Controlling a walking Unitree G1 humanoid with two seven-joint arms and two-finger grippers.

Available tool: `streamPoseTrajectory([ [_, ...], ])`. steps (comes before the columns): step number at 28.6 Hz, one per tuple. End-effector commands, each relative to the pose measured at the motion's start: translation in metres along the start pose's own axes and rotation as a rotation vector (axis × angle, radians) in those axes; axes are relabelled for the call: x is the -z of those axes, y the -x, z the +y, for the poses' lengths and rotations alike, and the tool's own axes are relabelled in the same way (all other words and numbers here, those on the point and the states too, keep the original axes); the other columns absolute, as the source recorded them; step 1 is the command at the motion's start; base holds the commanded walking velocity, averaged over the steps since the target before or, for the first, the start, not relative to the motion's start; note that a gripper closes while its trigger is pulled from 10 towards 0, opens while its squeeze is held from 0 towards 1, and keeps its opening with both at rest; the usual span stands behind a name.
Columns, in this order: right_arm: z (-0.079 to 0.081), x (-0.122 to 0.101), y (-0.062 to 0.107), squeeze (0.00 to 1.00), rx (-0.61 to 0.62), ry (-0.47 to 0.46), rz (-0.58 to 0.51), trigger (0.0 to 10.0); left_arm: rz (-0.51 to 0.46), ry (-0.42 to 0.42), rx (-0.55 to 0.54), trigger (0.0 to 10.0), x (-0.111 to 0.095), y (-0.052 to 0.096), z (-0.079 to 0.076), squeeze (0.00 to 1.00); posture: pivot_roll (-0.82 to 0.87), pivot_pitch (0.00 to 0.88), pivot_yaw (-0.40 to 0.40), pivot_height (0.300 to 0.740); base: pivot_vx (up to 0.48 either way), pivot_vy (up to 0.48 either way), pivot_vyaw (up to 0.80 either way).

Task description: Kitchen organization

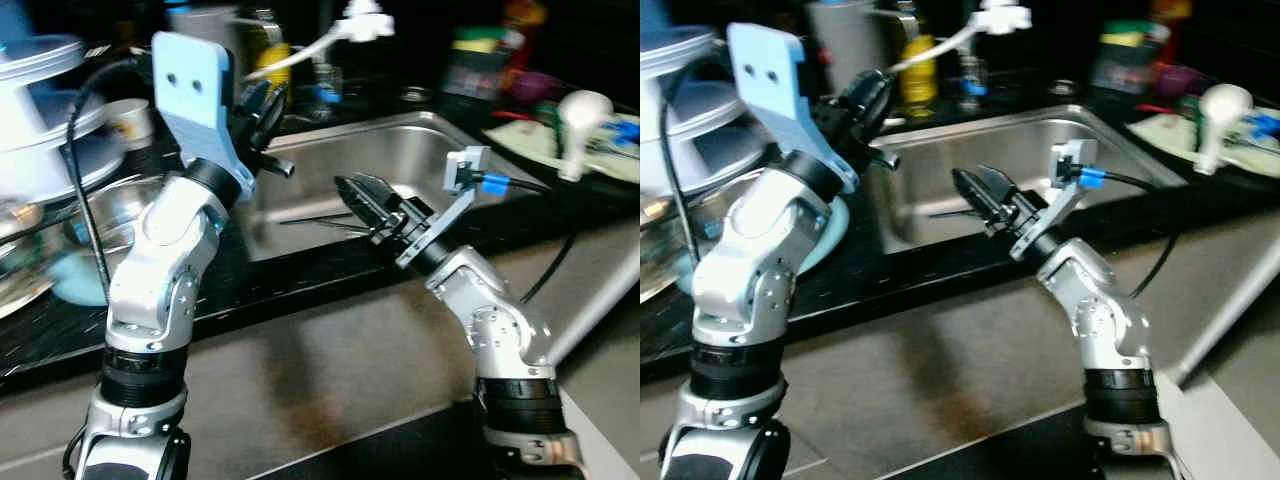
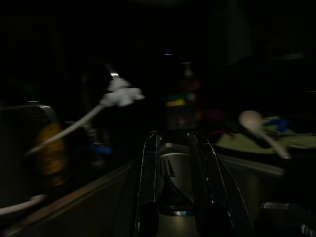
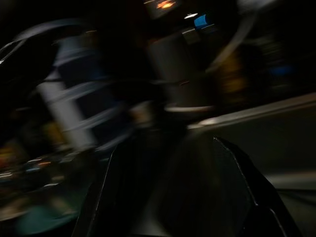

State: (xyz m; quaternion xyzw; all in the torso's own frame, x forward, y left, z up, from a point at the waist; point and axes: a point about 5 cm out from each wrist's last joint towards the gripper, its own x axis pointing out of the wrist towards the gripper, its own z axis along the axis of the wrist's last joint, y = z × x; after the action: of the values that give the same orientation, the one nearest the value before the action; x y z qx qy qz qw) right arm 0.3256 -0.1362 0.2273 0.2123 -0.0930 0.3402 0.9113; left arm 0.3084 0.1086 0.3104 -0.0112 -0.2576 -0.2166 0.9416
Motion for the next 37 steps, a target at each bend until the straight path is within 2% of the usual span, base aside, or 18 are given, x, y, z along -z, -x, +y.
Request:
streamPoseTrajectory([
  [1, 0.004, 0.004, -0.005, 0.00, -0.008, -0.006, 0.011, 10.0, 0.009, -0.009, -0.047, 10.0, 0.006, 0.006, 0.012, 0.00, 0.00, 0.000, 0.008, 0.740, 0.000, 0.000, -0.80],
  [4, 0.004, 0.004, -0.005, 0.00, -0.008, 0.000, 0.015, 10.0, 0.011, -0.015, -0.074, 10.0, 0.009, 0.007, 0.018, 0.00, 0.00, 0.000, 0.008, 0.740, 0.000, 0.000, -0.80],
  [6, 0.005, 0.005, -0.005, 0.00, -0.015, 0.017, 0.029, 10.0, 0.018, -0.027, -0.115, 10.0, 0.015, 0.010, 0.027, 0.00, 0.00, 0.000, 0.007, 0.740, 0.000, 0.000, -0.80],
  [7, 0.007, 0.006, -0.005, 0.00, -0.022, 0.031, 0.035, 10.0, 0.036, -0.040, -0.175, 10.0, 0.022, 0.014, 0.037, 0.00, 0.00, 0.000, 0.005, 0.740, 0.000, 0.000, -0.80],
  [8, 0.007, 0.006, -0.005, 0.00, -0.022, 0.031, 0.035, 10.0, 0.036, -0.040, -0.175, 10.0, 0.022, 0.014, 0.037, 0.00, 0.00, 0.000, 0.005, 0.740, 0.000, 0.000, -0.80],
  [9, 0.008, 0.007, -0.006, 0.00, -0.025, 0.054, 0.041, 10.0, 0.066, -0.065, -0.223, 10.0, 0.030, 0.017, 0.046, 0.00, 0.00, 0.000, 0.005, 0.740, 0.000, 0.000, 0.00],
  [13, 0.010, 0.008, -0.006, 0.00, -0.041, 0.075, 0.055, 10.0, 0.103, -0.065, -0.272, 10.0, 0.042, 0.022, 0.057, 0.00, -0.01, 0.000, 0.004, 0.740, 0.000, 0.000, 0.00],
  [15, 0.012, 0.009, -0.006, 0.00, -0.054, 0.091, 0.069, 10.0, 0.145, -0.060, -0.297, 10.0, 0.055, 0.026, 0.063, 0.00, -0.01, 0.000, 0.003, 0.740, 0.000, 0.000, 0.00],
  [19, 0.013, 0.010, -0.005, 0.00, -0.063, 0.102, 0.079, 10.0, 0.176, -0.037, -0.300, 10.0, 0.066, 0.028, 0.066, 0.00, -0.02, 0.000, 0.004, 0.740, 0.000, 0.000, 0.00],
  [21, 0.015, 0.011, -0.005, 0.00, -0.075, 0.118, 0.092, 10.0, 0.230, 0.016, -0.300, 10.0, 0.082, 0.031, 0.066, 0.00, -0.02, 0.000, 0.003, 0.740, 0.000, 0.000, 0.00],
  [23, 0.016, 0.012, -0.005, 0.00, -0.082, 0.132, 0.106, 10.0, 0.253, 0.007, -0.300, 10.0, 0.088, 0.033, 0.066, 0.00, -0.02, 0.000, 0.003, 0.740, 0.000, 0.000, 0.00],
  [24, 0.019, 0.016, -0.005, 0.00, -0.104, 0.173, 0.144, 10.0, 0.298, 0.035, -0.289, 10.0, 0.102, 0.036, 0.061, 0.00, -0.02, 0.000, -0.001, 0.740, 0.000, 0.000, 0.00],
  [25, 0.020, 0.018, -0.004, 0.00, -0.114, 0.187, 0.159, 10.0, 0.309, 0.059, -0.286, 10.0, 0.106, 0.037, 0.059, 0.00, -0.02, 0.000, -0.001, 0.740, 0.000, 0.000, 0.00],
  [29, 0.024, 0.022, -0.004, 0.00, -0.139, 0.210, 0.182, 10.0, 0.324, 0.091, -0.285, 10.0, 0.112, 0.038, 0.056, 0.00, -0.02, 0.000, -0.002, 0.740, 0.000, 0.000, 0.00],
  [30, 0.027, 0.025, -0.005, 0.00, -0.153, 0.250, 0.208, 10.0, 0.327, 0.097, -0.281, 10.0, 0.114, 0.039, 0.055, 0.29, -0.02, 0.000, -0.001, 0.740, 0.000, 0.000, 0.00],
  [31, 0.027, 0.025, -0.005, 0.00, -0.153, 0.250, 0.208, 10.0, 0.327, 0.097, -0.281, 10.0, 0.114, 0.039, 0.055, 0.29, -0.02, 0.000, -0.001, 0.740, 0.000, 0.000, 0.00],
  [32, 0.028, 0.026, -0.005, 0.00, -0.155, 0.253, 0.212, 10.0, 0.323, 0.105, -0.278, 10.0, 0.114, 0.040, 0.055, 1.00, -0.02, 0.000, -0.001, 0.740, 0.000, 0.000, 0.00],
  [37, 0.029, 0.029, -0.005, 0.00, -0.158, 0.247, 0.216, 10.0, 0.293, 0.092, -0.286, 10.0, 0.109, 0.039, 0.057, 1.00, -0.02, 0.000, 0.001, 0.740, 0.000, 0.000, 0.00],
])
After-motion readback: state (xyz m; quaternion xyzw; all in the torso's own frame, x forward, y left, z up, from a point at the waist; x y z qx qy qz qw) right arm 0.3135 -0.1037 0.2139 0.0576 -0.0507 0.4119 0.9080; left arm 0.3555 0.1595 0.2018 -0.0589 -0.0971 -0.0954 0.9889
